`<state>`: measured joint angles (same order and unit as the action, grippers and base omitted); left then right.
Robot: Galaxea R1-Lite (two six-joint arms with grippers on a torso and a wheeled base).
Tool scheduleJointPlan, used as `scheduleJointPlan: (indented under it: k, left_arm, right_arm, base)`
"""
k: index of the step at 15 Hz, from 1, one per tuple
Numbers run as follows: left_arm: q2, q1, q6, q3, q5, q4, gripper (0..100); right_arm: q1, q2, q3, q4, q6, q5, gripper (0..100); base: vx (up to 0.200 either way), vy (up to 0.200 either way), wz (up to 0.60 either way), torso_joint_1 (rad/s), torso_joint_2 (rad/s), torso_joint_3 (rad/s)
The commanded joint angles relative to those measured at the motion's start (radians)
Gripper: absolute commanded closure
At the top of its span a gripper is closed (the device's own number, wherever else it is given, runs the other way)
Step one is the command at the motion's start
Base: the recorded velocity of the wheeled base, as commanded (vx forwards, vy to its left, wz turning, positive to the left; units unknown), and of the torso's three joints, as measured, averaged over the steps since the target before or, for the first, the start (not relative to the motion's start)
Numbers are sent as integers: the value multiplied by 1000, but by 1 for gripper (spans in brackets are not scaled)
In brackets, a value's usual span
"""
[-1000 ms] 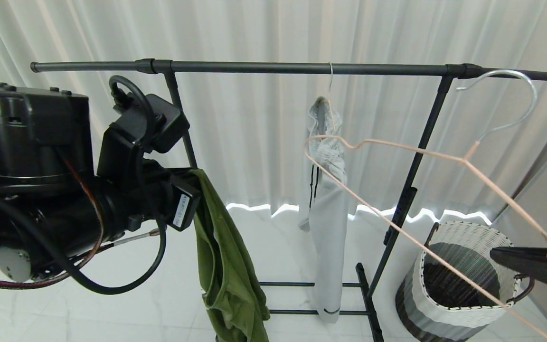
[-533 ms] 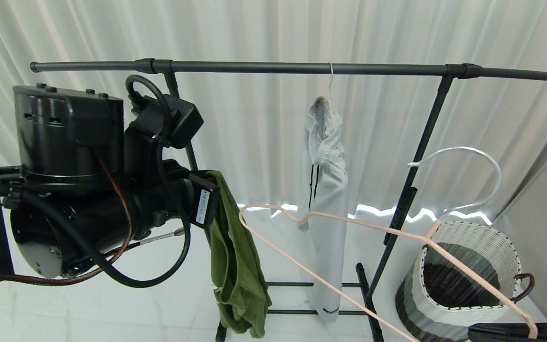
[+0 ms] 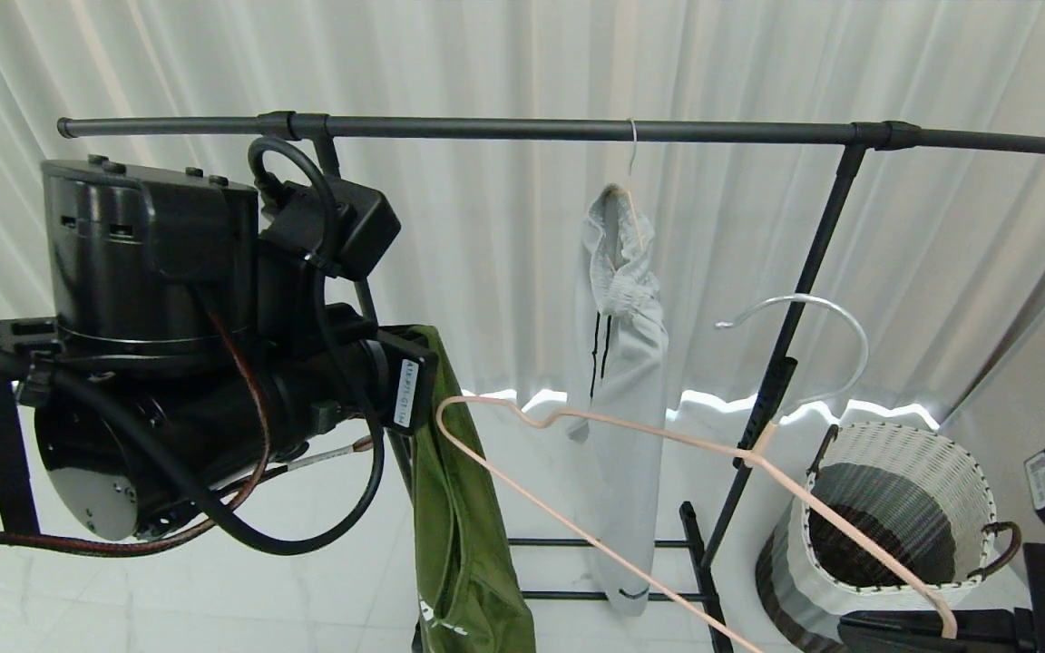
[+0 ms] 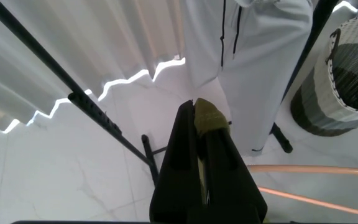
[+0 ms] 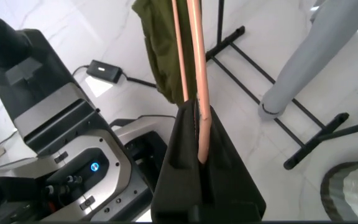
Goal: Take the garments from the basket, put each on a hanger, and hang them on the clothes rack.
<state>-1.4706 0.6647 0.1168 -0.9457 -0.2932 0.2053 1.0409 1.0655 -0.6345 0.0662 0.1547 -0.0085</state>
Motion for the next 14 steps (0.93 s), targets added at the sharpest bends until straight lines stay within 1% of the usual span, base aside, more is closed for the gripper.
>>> scheduleJointPlan:
  k: [1,5,7,10,13,14]
  left_arm:
    - [-10,0,0,-1,-6,2,100]
    - [-14,0,-2,-4,-23,2,100]
    - [-16,0,-2,-4,-23,2,100]
    - [-14,0,0,-2,-24,2,100]
    - [-11,3,1,-2,-24,0,100]
    - [-10,7,1,-2,-24,0,100]
  right_arm:
    - [1,14,1,0,-1,-1,100]
    - [30,17,-2,-2,-3,-1,100]
    - [28,33,-1,-2,0,-4,100]
    - [1,40,4,-2,0,-18,100]
    - [-22,68,4,-69,0,-24,100]
    - [-24,97,4,-114,0,-33,100]
  base:
    - [0,0,0,0,0,0]
    - [0,0,0,0,0,0]
    - [0,0,0,0,0,0]
    - [0,0,0,0,0,0]
    - [0,0,0,0,0,0]
    - [0,0,0,0,0,0]
